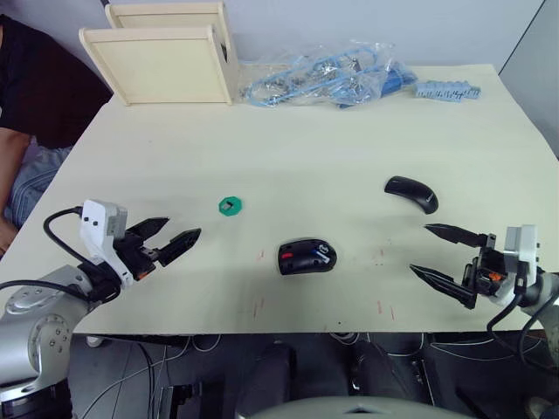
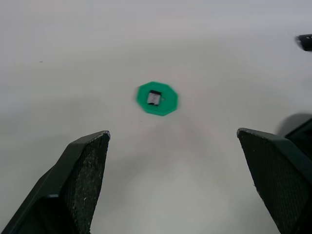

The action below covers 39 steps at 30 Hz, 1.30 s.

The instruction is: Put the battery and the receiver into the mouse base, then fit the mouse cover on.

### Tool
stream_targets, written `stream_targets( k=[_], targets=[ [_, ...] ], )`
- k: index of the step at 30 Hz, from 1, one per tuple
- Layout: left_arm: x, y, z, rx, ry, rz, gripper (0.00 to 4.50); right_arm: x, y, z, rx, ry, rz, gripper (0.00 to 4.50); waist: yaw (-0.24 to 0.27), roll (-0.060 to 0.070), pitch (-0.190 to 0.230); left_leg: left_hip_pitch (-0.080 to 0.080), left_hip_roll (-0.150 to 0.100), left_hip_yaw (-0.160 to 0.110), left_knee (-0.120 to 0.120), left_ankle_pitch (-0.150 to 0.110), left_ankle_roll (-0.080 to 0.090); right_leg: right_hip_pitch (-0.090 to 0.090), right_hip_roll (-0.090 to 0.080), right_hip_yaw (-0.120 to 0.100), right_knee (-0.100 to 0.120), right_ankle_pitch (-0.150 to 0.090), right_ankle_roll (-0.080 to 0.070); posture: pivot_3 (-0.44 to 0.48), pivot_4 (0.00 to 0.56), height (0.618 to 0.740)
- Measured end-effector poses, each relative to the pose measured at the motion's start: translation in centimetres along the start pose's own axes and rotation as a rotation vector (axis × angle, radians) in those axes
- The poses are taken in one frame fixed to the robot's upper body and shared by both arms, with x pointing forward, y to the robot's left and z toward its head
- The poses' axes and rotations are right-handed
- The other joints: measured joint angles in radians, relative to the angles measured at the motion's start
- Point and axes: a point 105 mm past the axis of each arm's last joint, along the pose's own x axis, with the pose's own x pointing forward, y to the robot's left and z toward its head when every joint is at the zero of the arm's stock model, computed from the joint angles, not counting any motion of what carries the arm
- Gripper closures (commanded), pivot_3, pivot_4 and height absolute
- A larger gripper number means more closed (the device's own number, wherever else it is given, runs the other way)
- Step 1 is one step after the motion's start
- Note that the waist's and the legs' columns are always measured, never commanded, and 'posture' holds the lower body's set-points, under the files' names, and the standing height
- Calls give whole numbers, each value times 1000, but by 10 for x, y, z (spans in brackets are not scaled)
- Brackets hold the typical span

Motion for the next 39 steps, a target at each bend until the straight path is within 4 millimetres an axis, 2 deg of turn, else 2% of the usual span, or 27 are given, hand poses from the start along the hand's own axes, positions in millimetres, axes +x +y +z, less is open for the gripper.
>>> stream_targets(
  k=[3,8,11,13,18,24,27,39],
  targets=[
    [3,3,0,-11,-38,7,55,-4,2,-3,-16,-6,-24,0,0,0,0,0,0,0,0,0,0,0,0,0,0,0,0,0,150,740],
    [22,-2,-1,-30,-49,-44,55,-4,6,0,-63,-44,-30,0,0,0,0,0,0,0,0,0,0,0,0,0,0,0,0,0,150,740],
    [32,-3,4,-17,-57,-64,837,-2,10,4,-84,-57,-11,0,-1,0,0,0,0,0,0,0,0,0,0,0,0,0,0,0,150,740],
    [36,-1,4,1,-41,-73,1618,-3,12,4,-82,-56,-9,0,-3,0,0,0,-1,1,0,0,0,0,0,1,0,0,0,0,150,740],
    [49,8,3,53,-4,-75,1618,-1,15,0,-64,-58,-10,0,-2,0,0,0,-3,1,0,0,0,-1,0,1,0,0,0,0,150,740],
    [66,8,-2,130,41,-123,1618,5,18,-3,-57,-66,-6,0,-2,0,0,0,-4,0,0,0,0,-1,0,0,0,0,0,0,150,740],
    [71,9,-5,138,54,-137,2418,6,16,-2,-71,-69,-7,0,-2,0,0,0,-4,0,0,0,0,-1,0,0,1,0,0,0,150,740],
    [84,14,-10,196,84,-147,2418,9,16,-2,-68,-74,-13,0,-2,0,0,0,-4,0,0,0,0,-1,0,0,1,0,0,0,150,740]
  ],
)
